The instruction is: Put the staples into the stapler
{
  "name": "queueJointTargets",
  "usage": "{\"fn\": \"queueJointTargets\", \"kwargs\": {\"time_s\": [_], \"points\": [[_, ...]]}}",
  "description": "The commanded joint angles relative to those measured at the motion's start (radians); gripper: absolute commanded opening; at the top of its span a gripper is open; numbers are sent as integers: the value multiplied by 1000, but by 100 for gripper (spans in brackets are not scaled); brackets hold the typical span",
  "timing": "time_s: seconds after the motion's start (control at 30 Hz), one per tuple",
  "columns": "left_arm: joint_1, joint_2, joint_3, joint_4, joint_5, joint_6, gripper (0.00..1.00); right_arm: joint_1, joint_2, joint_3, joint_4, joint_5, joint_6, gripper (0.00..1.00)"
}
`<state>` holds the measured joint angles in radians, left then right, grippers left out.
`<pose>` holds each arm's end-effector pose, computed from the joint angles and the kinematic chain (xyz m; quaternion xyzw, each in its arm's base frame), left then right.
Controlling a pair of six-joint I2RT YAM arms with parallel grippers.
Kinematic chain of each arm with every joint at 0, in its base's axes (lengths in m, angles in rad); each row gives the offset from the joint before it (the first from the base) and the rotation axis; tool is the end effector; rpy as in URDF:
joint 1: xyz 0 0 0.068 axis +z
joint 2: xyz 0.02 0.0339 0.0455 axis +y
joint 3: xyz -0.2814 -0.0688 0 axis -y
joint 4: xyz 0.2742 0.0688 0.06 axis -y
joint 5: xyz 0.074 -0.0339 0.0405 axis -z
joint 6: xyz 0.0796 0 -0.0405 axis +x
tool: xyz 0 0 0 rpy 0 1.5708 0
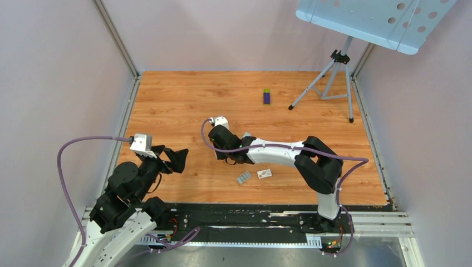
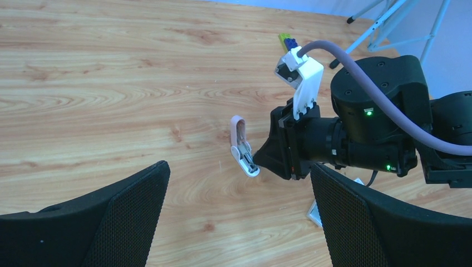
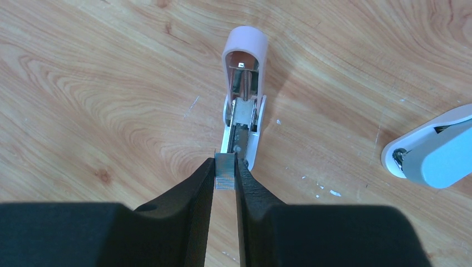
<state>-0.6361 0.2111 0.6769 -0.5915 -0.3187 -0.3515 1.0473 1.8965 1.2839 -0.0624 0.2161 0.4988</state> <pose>0.1043 -0.0461 0.3305 0.0012 0.7480 -0.2047 0.6313 0.2584 0.4136 0.1767 -0.1977 0.8753 0.2311 0.3761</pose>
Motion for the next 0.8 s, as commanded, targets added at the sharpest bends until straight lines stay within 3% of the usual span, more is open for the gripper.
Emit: {"fn": "queueJointTargets", "kwargs": {"time_s": [0.0,0.77], "points": [[5,-7,-11,1,9,3,100,14,33,27,25,49,1,24],[6,-9,-10,-3,1,3,100,12,72,57,26,85,3,24]]}}
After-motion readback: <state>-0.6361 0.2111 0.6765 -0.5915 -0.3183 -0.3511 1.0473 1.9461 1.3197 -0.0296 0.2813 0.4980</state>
